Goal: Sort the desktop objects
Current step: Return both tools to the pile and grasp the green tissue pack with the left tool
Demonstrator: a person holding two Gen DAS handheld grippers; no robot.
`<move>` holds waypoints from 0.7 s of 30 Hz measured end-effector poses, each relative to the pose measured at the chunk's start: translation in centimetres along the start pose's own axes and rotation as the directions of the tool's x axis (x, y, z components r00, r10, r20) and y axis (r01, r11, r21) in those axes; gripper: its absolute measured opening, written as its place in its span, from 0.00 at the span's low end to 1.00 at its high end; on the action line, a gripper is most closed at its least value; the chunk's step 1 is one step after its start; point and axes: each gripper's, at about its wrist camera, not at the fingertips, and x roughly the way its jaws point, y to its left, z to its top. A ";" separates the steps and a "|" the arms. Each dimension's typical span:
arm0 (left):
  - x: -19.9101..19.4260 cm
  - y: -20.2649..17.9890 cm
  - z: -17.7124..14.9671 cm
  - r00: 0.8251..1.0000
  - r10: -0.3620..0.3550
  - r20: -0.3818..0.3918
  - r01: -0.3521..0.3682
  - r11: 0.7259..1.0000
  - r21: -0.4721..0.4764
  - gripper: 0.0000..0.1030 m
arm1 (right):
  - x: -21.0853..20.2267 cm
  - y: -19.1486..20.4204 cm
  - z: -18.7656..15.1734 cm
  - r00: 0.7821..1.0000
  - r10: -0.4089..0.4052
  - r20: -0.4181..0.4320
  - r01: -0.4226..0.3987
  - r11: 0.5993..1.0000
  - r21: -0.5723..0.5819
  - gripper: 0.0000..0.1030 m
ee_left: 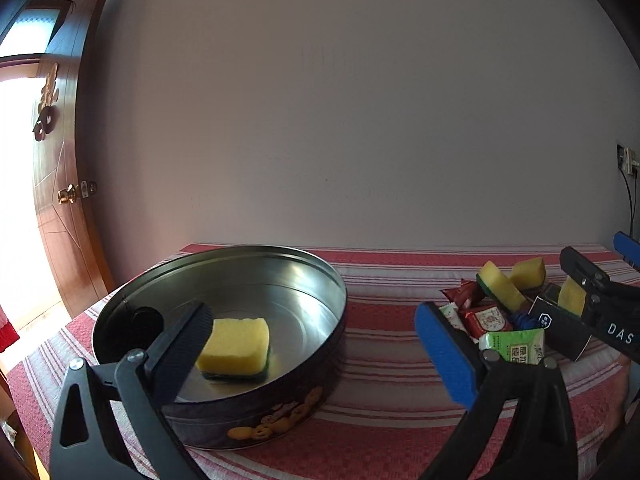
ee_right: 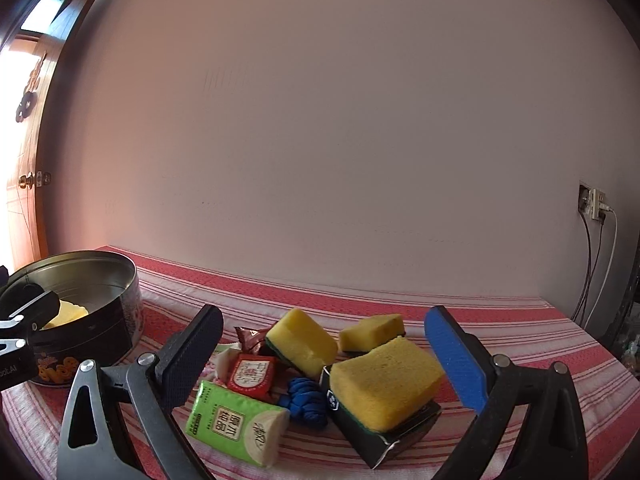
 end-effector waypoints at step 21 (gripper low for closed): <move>4.4 -13.2 -0.6 0.921 -0.233 -0.313 0.297 0.939 0.172 0.99 | 0.6 -7.9 -1.3 0.998 0.013 -0.064 -0.003 0.989 0.151 1.00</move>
